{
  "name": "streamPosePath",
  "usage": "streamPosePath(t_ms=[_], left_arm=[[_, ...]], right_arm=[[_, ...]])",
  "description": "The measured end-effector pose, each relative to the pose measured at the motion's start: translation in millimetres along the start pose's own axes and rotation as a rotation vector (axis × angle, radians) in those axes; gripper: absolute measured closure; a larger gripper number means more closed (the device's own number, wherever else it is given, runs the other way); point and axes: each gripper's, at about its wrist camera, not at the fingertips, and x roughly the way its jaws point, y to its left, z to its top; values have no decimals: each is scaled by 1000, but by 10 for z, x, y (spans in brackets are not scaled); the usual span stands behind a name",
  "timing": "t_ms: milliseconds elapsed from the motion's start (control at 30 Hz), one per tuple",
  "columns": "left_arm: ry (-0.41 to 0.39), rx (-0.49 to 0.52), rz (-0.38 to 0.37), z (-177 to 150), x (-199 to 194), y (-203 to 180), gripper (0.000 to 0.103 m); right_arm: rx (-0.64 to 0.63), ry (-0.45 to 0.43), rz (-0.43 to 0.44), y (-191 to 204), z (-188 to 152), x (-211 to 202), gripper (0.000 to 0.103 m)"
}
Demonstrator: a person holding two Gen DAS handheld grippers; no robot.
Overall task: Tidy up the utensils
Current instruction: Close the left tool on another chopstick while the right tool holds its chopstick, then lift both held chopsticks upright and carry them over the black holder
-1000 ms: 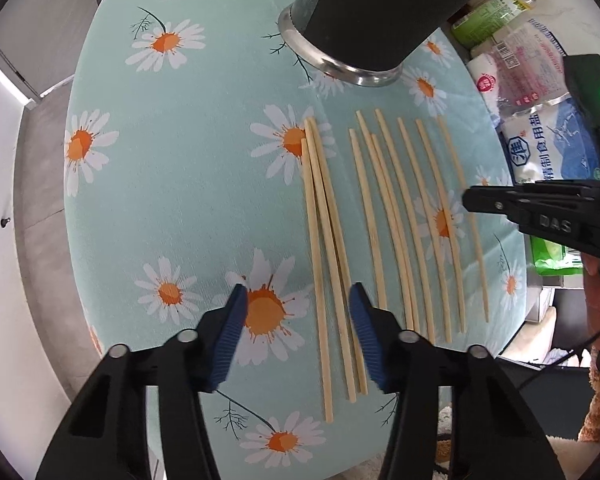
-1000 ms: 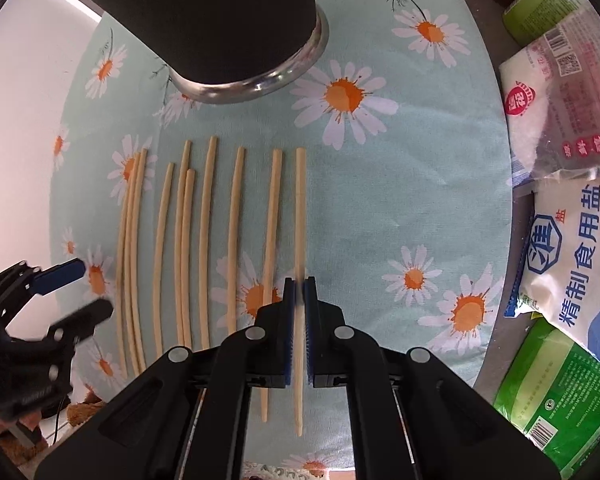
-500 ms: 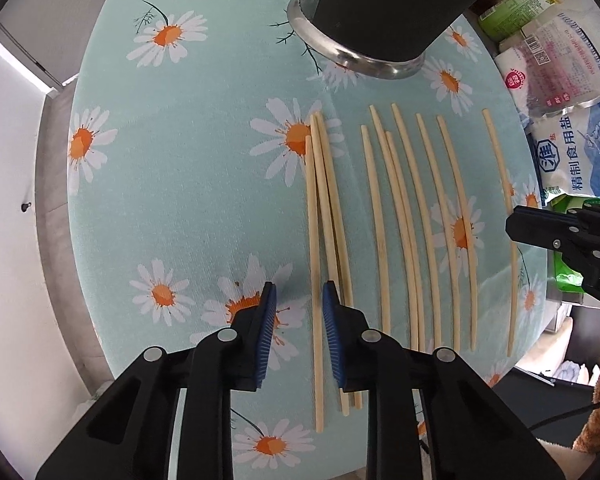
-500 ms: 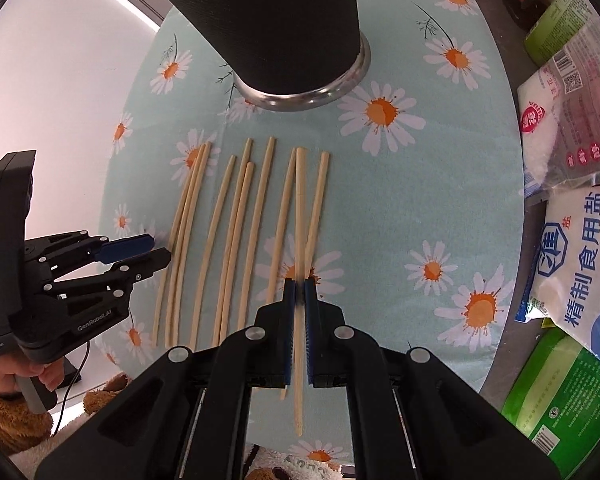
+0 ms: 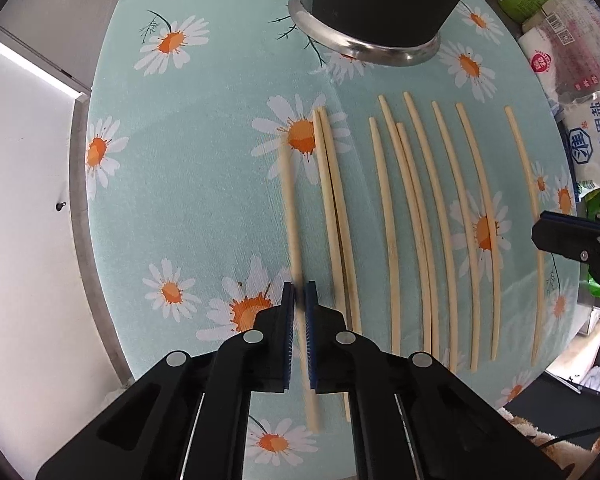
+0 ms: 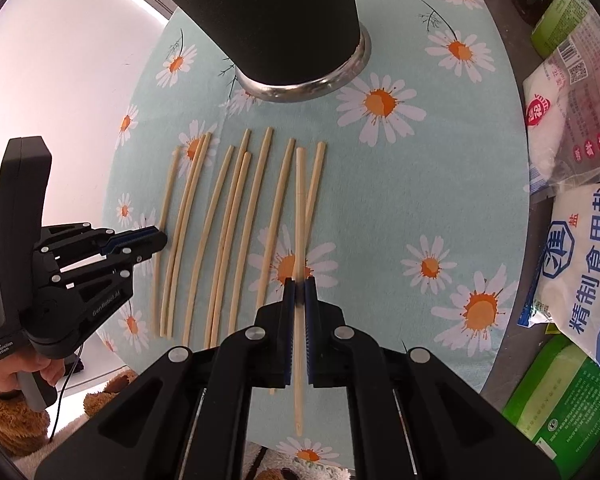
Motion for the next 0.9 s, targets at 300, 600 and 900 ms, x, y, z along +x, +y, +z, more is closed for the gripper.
streamPosePath(t_ms=[300, 600, 900], left_arm=[[-24, -23, 5, -53, -59, 64, 99], [-178, -96, -68, -278, -639, 443, 99], [-436, 33, -282, -179, -1310, 543, 99]], right_arm=[[-17, 4, 67, -53, -83, -28, 97], [21, -55, 81, -16, -90, -225, 97], [77, -225, 166, 249, 38, -738, 97]])
